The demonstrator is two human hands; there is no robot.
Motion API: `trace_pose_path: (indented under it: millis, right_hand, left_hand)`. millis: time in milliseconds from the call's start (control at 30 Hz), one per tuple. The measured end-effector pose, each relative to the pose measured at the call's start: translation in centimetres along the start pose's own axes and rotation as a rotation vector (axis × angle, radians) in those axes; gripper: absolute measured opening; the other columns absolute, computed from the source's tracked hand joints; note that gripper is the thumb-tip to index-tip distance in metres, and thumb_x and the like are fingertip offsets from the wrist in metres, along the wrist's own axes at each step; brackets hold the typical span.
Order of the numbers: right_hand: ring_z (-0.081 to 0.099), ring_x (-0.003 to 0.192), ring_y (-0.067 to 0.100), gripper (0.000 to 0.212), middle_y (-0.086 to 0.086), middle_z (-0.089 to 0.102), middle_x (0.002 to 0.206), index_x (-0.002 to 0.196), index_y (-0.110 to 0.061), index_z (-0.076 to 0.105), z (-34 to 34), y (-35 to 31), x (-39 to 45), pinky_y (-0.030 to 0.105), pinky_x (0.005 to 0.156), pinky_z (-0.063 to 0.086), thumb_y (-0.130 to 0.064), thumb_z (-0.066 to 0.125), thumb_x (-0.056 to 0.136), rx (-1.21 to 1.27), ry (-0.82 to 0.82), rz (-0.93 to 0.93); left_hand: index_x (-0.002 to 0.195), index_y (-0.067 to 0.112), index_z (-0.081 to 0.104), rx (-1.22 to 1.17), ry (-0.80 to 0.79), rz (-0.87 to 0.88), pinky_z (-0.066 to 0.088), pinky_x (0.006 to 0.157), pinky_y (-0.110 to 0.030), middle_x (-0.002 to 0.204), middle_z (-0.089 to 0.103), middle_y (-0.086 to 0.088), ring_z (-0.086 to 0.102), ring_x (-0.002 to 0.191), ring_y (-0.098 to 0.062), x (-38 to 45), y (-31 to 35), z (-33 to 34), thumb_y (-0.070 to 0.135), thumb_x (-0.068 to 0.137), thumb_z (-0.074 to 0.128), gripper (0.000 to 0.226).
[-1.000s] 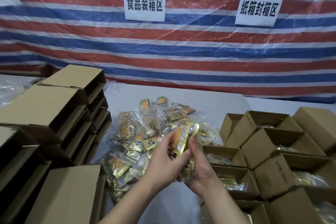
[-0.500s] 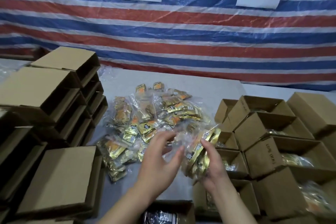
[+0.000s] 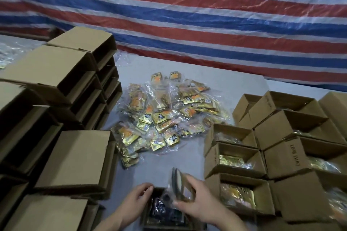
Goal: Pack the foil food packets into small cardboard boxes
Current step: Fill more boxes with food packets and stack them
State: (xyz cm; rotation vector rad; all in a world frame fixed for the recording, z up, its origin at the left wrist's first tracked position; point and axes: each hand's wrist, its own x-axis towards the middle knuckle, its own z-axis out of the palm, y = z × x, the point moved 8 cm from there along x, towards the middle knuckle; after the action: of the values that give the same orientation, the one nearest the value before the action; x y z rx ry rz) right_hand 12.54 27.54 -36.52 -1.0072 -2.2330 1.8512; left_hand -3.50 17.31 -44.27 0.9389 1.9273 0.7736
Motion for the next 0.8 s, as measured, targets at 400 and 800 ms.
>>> trace_pose_path:
  millis: [400, 800]
  right_hand:
    - [0.055, 0.122, 0.024, 0.059, 0.004, 0.059, 0.133, 0.132, -0.022, 0.051, 5.4, 6.3, 2.7, 0.031, 0.098, 0.045, -0.047, 0.069, 0.082, -0.757, -0.437, 0.220]
    - [0.035, 0.143, 0.013, 0.084, -0.009, 0.041, 0.154, 0.150, -0.036, 0.037, 5.5, 7.8, 2.5, 0.027, 0.118, 0.027, -0.062, 0.067, 0.076, -0.595, -0.267, 0.305]
  left_hand:
    - [0.089, 0.040, 0.064, -0.082, 0.004, 0.048, 0.048, 0.078, -0.018, 0.086, 0.068, 0.015, 0.063, 0.082, 0.000, 1.0, -1.7, 1.2, 0.035, 0.099, 0.052, 0.017]
    - [0.094, 0.043, 0.061, -0.099, 0.053, 0.045, 0.055, 0.078, -0.035, 0.081, 0.069, 0.005, 0.066, 0.078, -0.008, 0.3, -2.0, 1.4, 0.046, 0.094, 0.051, 0.011]
